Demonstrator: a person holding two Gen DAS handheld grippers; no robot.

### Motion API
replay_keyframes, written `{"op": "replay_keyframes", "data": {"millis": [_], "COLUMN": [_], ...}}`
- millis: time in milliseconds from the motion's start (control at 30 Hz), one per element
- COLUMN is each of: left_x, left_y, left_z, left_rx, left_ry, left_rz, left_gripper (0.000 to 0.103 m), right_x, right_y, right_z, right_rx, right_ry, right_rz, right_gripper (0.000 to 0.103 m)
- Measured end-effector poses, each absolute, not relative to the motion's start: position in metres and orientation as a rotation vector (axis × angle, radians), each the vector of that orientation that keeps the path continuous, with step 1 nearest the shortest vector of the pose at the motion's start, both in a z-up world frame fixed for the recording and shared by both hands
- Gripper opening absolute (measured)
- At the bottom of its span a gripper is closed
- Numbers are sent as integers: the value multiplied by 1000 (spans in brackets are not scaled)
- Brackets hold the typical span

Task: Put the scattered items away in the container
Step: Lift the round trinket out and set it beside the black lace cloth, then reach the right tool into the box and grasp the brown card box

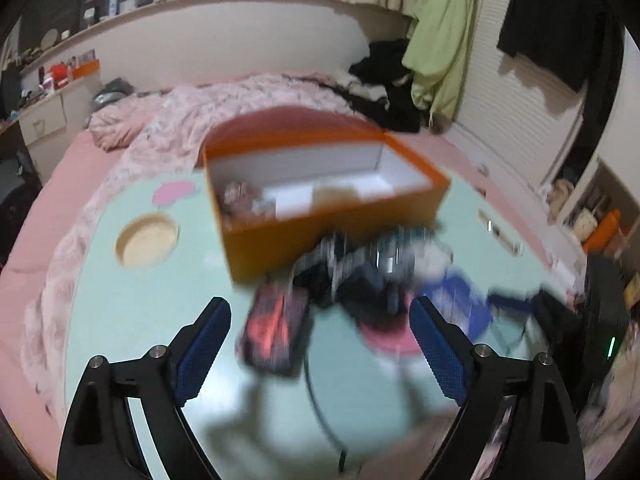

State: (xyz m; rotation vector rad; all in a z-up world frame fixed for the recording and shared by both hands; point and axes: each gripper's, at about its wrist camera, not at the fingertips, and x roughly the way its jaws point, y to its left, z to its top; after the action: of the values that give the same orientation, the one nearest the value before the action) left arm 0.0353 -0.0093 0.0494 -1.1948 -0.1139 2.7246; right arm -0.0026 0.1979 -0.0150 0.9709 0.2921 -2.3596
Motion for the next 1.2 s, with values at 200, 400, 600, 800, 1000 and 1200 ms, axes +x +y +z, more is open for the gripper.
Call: {"op": "replay_keyframes", "data": {"millis": [200, 400, 600, 800, 1000, 1200], "left_x": [56, 47, 49, 51, 51, 51], "left_y": [-9, -4, -8, -6, -5, -4], "left_z": [16, -1, 0, -2, -2, -2], "left_rx": [-1261, -1306, -1293, -1285, -1283, -1280], "left_ry": [-116, 39, 30, 31, 28, 29], "left_rz": [2780, 2818, 2820, 2822, 2822, 2822], "left_gripper": [91, 103, 103, 103, 103, 103], "right_x": [-2, -2, 0, 0, 1, -2], "right_y": [198, 198, 196, 197, 197, 201], "right_z": [-15, -15, -14, -13, -10, 9], "right_rx": [970, 970, 970, 970, 989, 1049], "right_ry": [292, 295, 296, 297, 309, 388], "right_rz": [-2360, -2360, -2360, -2360, -2338, -2200], "right_gripper": [103, 103, 103, 103, 103, 103]}}
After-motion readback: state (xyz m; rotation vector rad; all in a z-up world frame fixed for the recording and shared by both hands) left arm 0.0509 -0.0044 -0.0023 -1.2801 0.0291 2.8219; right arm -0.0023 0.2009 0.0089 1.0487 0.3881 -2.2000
